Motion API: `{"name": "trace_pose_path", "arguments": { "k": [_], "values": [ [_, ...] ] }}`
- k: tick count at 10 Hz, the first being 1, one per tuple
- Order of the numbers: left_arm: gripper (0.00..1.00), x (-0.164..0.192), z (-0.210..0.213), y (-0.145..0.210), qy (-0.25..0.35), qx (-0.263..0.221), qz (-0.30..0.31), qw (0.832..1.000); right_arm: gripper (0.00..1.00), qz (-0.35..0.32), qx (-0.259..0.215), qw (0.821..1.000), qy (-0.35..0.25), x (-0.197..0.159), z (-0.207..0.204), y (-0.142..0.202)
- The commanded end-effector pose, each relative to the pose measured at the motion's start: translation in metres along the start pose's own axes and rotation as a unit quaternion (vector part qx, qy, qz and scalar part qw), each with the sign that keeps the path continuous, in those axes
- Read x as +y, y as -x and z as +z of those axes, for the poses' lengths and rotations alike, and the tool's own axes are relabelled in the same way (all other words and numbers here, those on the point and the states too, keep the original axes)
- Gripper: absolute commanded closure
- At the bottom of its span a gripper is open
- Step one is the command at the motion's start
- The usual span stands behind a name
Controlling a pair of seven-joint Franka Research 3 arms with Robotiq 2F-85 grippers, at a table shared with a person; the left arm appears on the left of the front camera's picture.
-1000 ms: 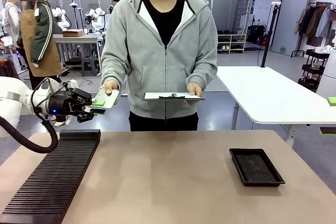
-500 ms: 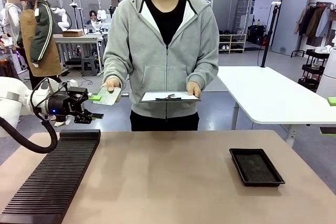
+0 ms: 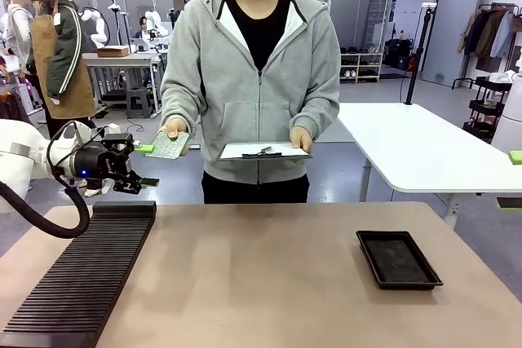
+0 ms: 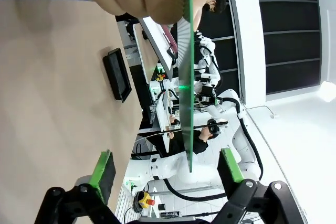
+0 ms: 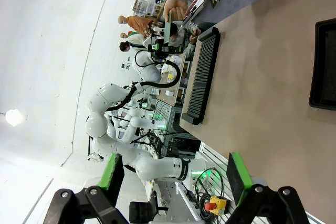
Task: Inspect the PCB.
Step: Release the Blank PCB you were holding, then pick up the Blank PCB that the human is holding.
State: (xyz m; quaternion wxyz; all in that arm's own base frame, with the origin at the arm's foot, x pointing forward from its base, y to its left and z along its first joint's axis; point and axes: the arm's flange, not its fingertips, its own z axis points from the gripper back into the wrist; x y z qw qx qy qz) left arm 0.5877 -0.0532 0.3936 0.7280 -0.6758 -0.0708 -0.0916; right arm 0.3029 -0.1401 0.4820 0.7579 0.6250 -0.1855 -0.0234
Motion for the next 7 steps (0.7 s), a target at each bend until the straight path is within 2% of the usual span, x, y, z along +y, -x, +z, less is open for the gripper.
{"name": "trace_pose_path", "arguments": {
  "k": [1,7],
  "values": [
    [0.00,0.0001,-0.0002,0.0002,0.000,0.001,-0.001,1.000,0.00,0.009,0.000,1.000,-0.002,0.0003,0.0007,-0.0001],
    [0.00,0.0001,-0.0002,0.0002,0.000,0.001,-0.001,1.000,0.00,0.009,0.000,1.000,-0.002,0.0003,0.0007,-0.0001]
  ]
}}
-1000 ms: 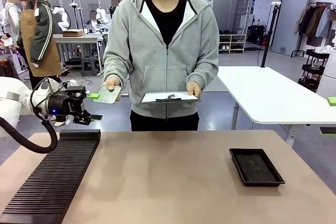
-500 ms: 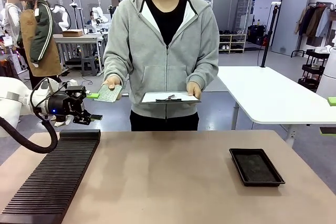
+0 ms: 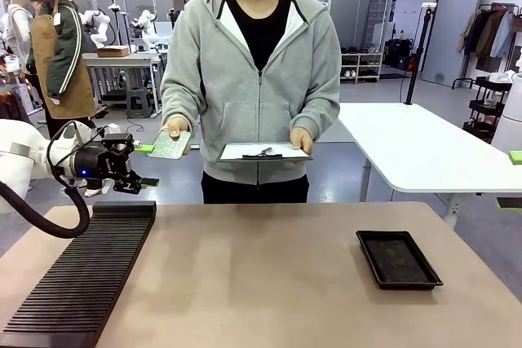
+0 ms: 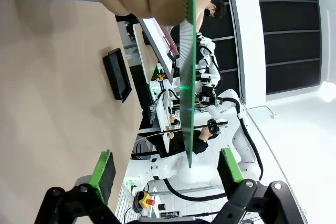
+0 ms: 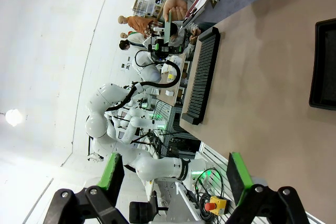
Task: Inspect the PCB.
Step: Pick up the Blank PCB that the human is holding.
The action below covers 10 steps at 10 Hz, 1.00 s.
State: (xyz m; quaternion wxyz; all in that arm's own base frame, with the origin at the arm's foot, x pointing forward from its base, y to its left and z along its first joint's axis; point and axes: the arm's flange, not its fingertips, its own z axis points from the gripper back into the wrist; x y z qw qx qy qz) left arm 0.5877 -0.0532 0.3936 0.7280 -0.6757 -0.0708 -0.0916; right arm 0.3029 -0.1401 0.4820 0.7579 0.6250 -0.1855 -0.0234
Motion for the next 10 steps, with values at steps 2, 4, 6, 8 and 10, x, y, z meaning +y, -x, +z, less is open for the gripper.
{"name": "trace_pose_path", "arguments": {
  "k": [2,4,6,8,10],
  "values": [
    [0.00,0.000,0.000,0.000,0.000,0.001,-0.001,1.000,0.00,0.009,0.000,1.000,-0.002,0.000,0.001,0.000],
    [0.00,0.000,0.000,0.000,0.000,0.001,-0.001,1.000,0.00,0.009,0.000,1.000,-0.002,0.000,0.001,0.000],
    [0.00,0.000,0.000,0.000,0.000,0.001,-0.001,1.000,0.00,0.009,0.000,1.000,-0.002,0.000,0.001,0.000],
    [0.00,0.000,0.000,0.000,0.000,0.000,0.000,1.000,0.00,0.009,0.000,1.000,-0.002,0.000,0.001,0.000],
    [0.00,-0.033,0.008,0.021,0.003,0.019,0.006,1.000,0.00,0.009,0.000,1.000,-0.002,0.000,0.001,0.000]
  ]
}}
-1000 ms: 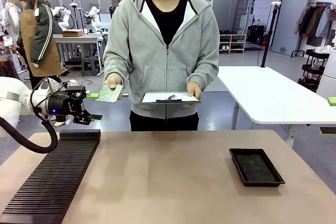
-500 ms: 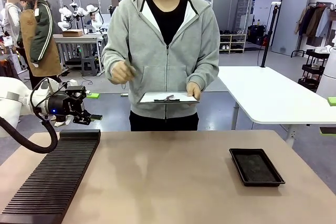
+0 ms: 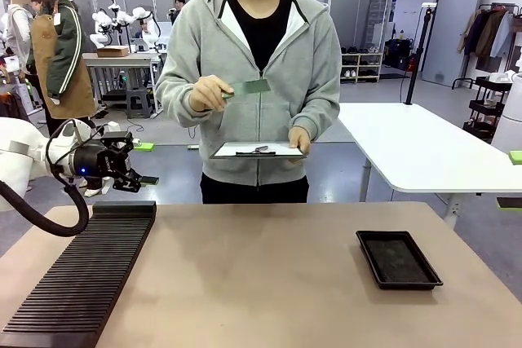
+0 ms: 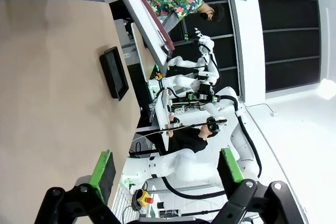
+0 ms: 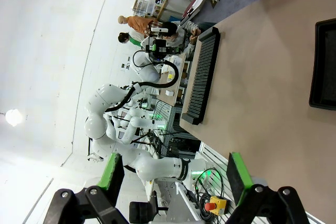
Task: Inspect the PCB.
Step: Pick up the Blank PCB that the human is holding.
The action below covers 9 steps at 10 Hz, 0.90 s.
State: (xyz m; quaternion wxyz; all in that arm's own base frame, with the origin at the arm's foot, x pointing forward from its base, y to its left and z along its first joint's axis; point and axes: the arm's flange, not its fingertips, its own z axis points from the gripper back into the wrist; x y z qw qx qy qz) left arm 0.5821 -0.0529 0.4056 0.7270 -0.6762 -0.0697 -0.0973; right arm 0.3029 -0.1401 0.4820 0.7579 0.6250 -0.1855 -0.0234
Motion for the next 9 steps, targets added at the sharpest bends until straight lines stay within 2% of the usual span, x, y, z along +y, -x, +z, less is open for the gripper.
{"name": "trace_pose_path", "arguments": {
  "k": [1,4,6,9],
  "values": [
    [0.00,-0.034,0.016,0.038,0.012,0.024,0.016,1.000,0.00,0.009,0.000,1.000,-0.002,0.000,0.001,0.000],
    [0.00,-0.047,0.054,0.108,-0.006,0.022,0.017,1.000,0.00,0.009,0.000,1.000,-0.002,0.000,0.001,0.000],
    [0.00,-0.059,0.088,0.152,0.001,0.038,0.004,0.999,0.00,0.009,0.000,1.000,-0.002,0.000,0.001,0.000],
    [0.00,-0.060,0.123,0.203,0.016,0.012,-0.023,1.000,0.00,0.009,0.000,1.000,-0.002,0.000,0.001,0.000]
  ]
}}
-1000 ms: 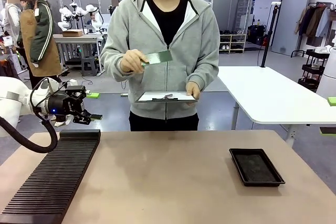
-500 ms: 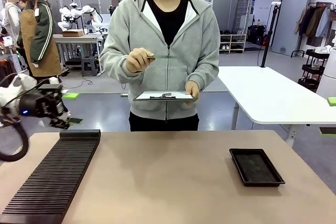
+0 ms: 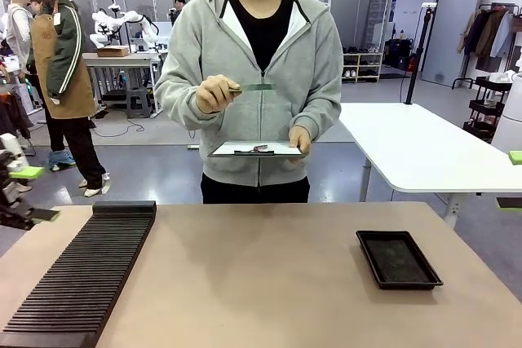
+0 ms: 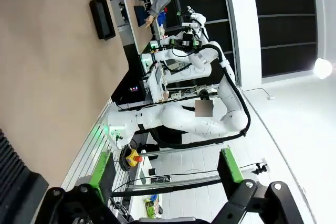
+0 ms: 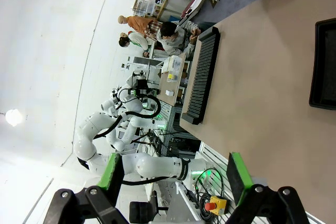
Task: Inspect the PCB.
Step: Pick up the Blank PCB that the human is holding.
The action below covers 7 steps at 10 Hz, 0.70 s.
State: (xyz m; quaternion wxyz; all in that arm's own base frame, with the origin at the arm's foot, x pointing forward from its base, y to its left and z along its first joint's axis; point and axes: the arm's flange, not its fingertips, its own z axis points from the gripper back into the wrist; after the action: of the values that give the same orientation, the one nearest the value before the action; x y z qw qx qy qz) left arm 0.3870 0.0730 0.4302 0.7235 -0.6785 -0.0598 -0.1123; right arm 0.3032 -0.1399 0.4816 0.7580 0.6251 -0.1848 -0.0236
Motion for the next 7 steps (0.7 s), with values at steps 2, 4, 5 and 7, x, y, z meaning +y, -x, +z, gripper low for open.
{"name": "trace_pose_path", "arguments": {
  "k": [2,4,5,7],
  "values": [
    [0.00,0.006,0.018,0.045,0.012,-0.010,-0.022,1.000,0.00,0.010,-0.001,1.000,-0.002,0.001,0.001,0.000],
    [0.00,0.016,0.031,0.062,0.027,-0.025,-0.018,0.999,0.00,0.010,-0.001,1.000,-0.002,0.001,0.001,0.000],
    [0.00,0.013,0.035,0.068,0.028,-0.036,-0.023,0.999,0.00,0.010,-0.001,1.000,-0.002,0.001,0.001,0.000],
    [0.00,0.016,0.031,0.054,0.020,-0.042,-0.032,0.998,0.00,0.010,-0.001,1.000,-0.002,0.001,0.001,0.000]
  ]
}}
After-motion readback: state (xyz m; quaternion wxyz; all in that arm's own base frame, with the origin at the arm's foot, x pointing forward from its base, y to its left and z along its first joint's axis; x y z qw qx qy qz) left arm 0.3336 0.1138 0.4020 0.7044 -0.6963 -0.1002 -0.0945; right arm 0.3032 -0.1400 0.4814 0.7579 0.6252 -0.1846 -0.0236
